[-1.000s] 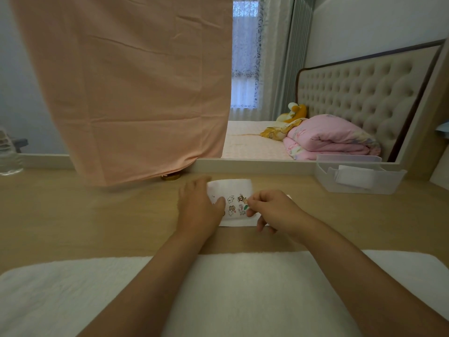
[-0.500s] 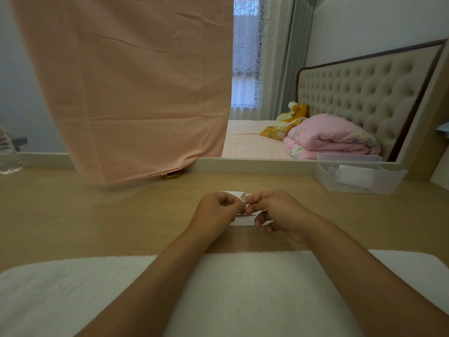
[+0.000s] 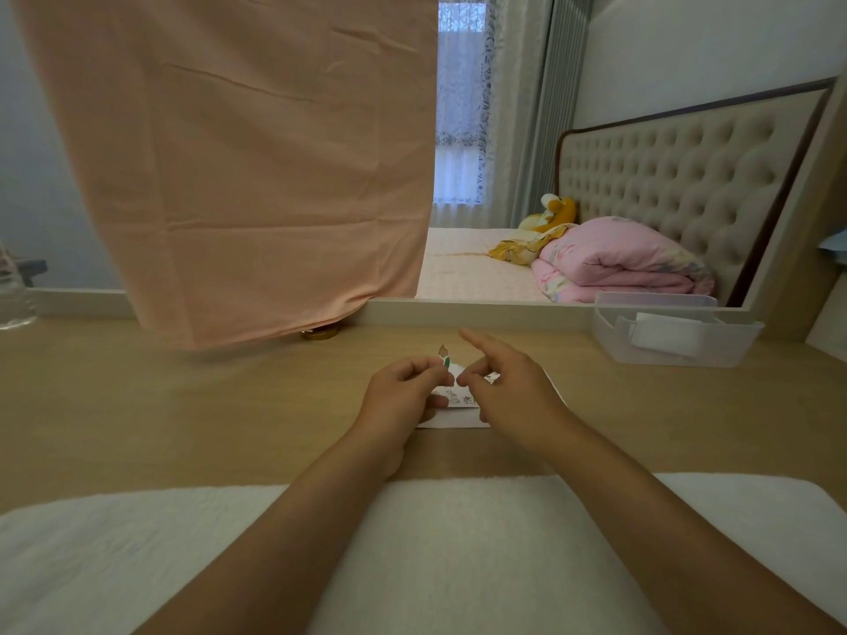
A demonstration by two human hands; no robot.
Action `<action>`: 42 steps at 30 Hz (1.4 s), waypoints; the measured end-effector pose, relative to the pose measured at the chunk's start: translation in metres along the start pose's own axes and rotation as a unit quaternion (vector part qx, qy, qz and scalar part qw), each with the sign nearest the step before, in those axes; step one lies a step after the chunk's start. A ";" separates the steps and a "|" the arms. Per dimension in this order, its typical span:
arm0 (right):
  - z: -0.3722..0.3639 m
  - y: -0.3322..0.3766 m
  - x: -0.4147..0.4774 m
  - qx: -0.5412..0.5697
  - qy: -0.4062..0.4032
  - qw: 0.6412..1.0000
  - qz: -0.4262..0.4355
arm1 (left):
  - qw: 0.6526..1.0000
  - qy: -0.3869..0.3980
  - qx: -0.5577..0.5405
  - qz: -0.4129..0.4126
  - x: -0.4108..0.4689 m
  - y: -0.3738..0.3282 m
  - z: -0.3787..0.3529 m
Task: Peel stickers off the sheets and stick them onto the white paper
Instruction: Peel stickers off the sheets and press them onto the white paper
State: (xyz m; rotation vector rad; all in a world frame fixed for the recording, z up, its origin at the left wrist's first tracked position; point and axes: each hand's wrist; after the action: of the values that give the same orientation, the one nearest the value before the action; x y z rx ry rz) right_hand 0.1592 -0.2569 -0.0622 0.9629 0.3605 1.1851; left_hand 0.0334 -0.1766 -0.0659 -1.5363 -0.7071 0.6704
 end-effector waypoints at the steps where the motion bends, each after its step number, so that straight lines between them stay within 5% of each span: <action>1: 0.001 0.002 0.000 0.026 -0.007 1.000 -0.011 | 1.000 0.008 -0.012 0.005 0.000 0.000 0.000; 8: 0.006 0.007 0.000 0.123 -0.066 0.990 0.001 | 0.998 0.058 -0.026 0.008 -0.001 -0.001 -0.002; 22: 0.011 -0.007 0.002 -0.095 -0.114 0.988 0.051 | 0.961 0.172 -0.202 0.077 -0.012 -0.008 -0.007; 31: 0.014 -0.008 0.003 -0.038 -0.102 0.993 0.055 | 0.924 0.186 -0.308 0.126 -0.010 -0.007 -0.004; 33: 0.020 -0.009 0.005 -0.011 -0.094 0.994 0.048 | 0.951 0.170 -0.233 0.107 -0.010 -0.007 -0.005; 36: 0.042 -0.014 0.011 -0.002 -0.053 0.999 0.009 | 0.995 0.089 0.021 0.039 -0.004 -0.005 -0.011; 39: 0.069 -0.026 0.014 -0.022 0.036 0.997 -0.062 | 0.969 0.056 0.231 -0.061 0.015 -0.002 -0.014; 42: 0.089 -0.044 0.019 -0.048 0.097 0.989 -0.102 | 0.902 0.079 0.403 -0.131 0.038 -0.005 -0.017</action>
State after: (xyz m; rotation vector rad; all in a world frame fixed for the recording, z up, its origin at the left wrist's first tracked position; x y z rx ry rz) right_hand 0.2547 -0.2817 -0.0412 0.7100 0.5399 1.1003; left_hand 0.0708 -0.1581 -0.0600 -0.6998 -0.4136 0.5261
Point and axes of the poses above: each hand's wrist, its own x-axis towards the middle knuckle, its own z-axis out of the back of the hand, y = z × x, and after that the axes turned 8 degrees about y, right-handed
